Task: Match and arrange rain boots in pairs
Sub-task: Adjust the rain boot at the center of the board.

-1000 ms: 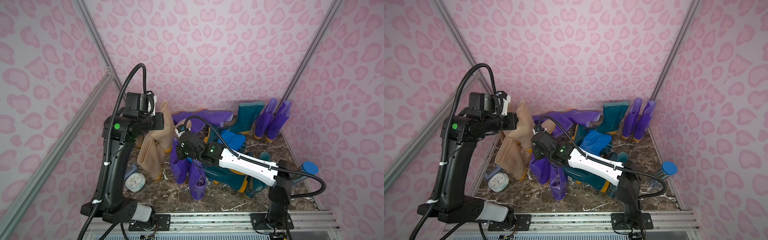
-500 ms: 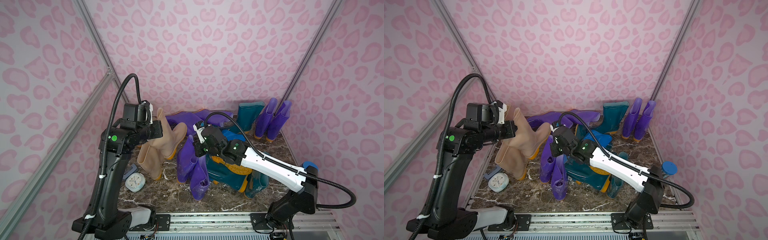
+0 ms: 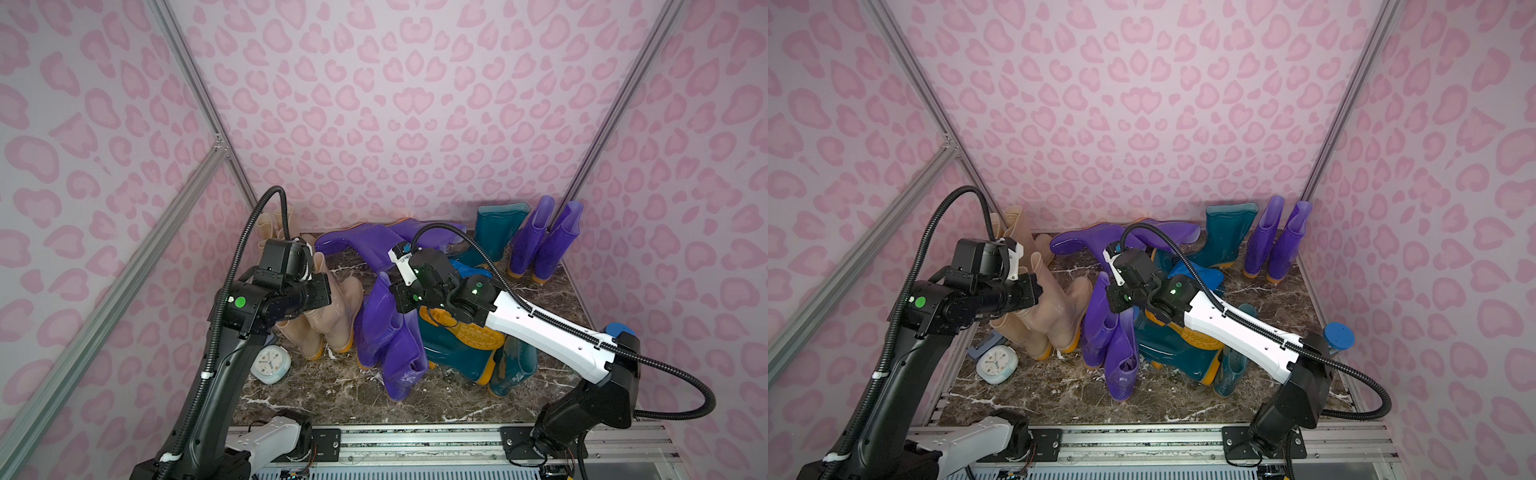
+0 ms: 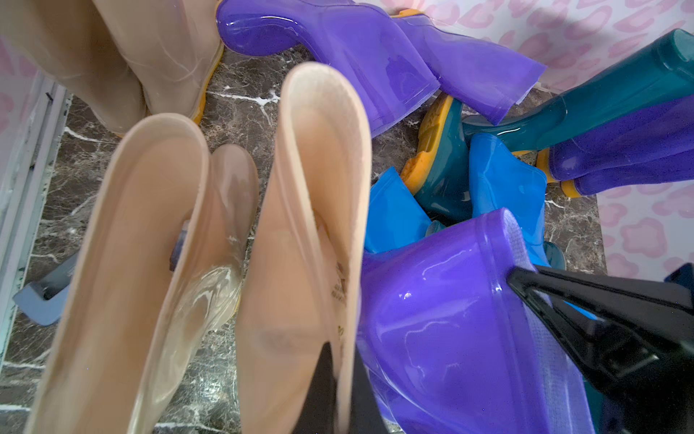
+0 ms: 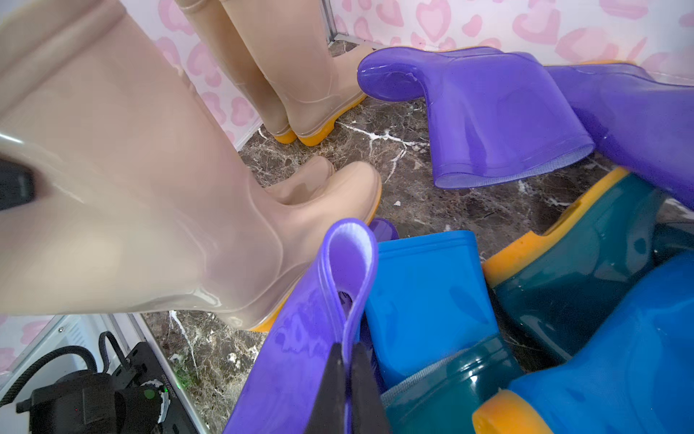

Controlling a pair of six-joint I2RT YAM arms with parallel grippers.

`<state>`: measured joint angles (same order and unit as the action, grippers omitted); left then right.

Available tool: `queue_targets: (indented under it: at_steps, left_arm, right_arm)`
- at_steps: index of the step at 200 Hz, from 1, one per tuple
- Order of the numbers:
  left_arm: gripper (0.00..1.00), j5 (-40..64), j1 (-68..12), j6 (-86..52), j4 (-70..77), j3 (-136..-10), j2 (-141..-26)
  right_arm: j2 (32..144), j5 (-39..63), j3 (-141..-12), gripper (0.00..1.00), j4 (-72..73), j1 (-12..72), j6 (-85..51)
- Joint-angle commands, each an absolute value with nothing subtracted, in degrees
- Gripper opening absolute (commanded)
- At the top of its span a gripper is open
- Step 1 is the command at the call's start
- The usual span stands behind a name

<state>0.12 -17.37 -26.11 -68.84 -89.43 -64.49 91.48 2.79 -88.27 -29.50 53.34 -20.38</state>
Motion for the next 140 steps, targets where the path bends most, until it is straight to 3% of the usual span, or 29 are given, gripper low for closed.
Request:
queue_targets:
  at_steps: [1, 67, 140]
  left_arm:
    - [0.02, -1.1, -17.8, -26.3, -65.4, -89.4, -64.0]
    - [0.02, -3.7, -18.3, -28.7, -61.1, -79.7, -63.5]
    - [0.01, -7.4, -18.3, -25.1, -67.6, -85.6, -63.5]
  right_arm:
    - [91.5, 3.8, -88.2, 0.00, -26.6, 53.1, -19.3]
    - [91.4, 4.9, -89.0, 0.00, -27.2, 53.1, -19.0]
    - [89.6, 0.7, -91.1, 0.00, -30.4, 53.0, -17.9]
